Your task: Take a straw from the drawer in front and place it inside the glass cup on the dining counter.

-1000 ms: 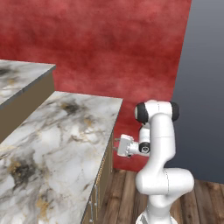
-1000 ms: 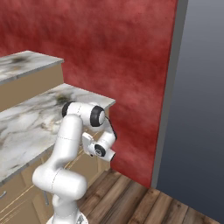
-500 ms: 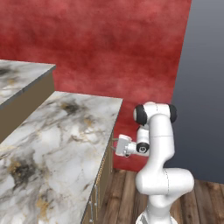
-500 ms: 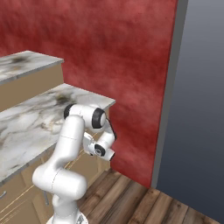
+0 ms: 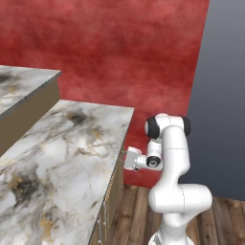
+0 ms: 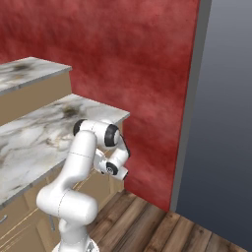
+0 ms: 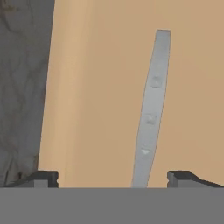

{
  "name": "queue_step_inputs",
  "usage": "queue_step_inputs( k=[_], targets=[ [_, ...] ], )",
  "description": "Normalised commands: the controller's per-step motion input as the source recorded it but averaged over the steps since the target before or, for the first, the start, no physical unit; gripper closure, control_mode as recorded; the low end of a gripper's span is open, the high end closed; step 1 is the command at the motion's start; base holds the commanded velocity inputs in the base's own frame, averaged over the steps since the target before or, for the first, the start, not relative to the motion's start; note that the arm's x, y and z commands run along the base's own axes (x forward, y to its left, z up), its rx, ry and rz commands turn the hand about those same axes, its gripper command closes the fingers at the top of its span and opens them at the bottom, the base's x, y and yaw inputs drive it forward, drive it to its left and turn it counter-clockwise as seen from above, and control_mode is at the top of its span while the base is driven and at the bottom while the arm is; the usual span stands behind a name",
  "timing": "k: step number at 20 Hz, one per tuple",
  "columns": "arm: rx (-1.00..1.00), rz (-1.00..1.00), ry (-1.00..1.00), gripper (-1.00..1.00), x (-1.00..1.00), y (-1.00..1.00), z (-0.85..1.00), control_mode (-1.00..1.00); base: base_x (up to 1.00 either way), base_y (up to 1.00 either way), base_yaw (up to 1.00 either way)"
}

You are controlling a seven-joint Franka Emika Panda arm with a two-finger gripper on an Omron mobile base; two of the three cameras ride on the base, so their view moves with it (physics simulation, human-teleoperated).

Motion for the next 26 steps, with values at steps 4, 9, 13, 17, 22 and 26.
queue_step_inputs(
  k=[4, 9, 13, 17, 22, 26],
  targets=[
    [0.02, 0.00, 0.00, -1.00, 0.18, 0.07, -0.07, -1.00, 0.00, 0.00, 0.00],
    [0.01, 0.00, 0.00, -1.00, 0.22, 0.08, -0.13, -1.00, 0.00, 0.00, 0.00],
    [0.00, 0.00, 0.00, -1.00, 0.24, 0.08, -0.18, -1.00, 0.00, 0.00, 0.00],
    [0.01, 0.00, 0.00, -1.00, 0.23, 0.07, -0.17, -1.00, 0.00, 0.00, 0.00],
    [0.00, 0.00, 0.00, -1.00, 0.23, 0.09, -0.18, -1.00, 0.00, 0.00, 0.00],
    [0.00, 0.00, 0.00, -1.00, 0.17, 0.15, -0.21, -1.00, 0.00, 0.00, 0.00]
  ],
)
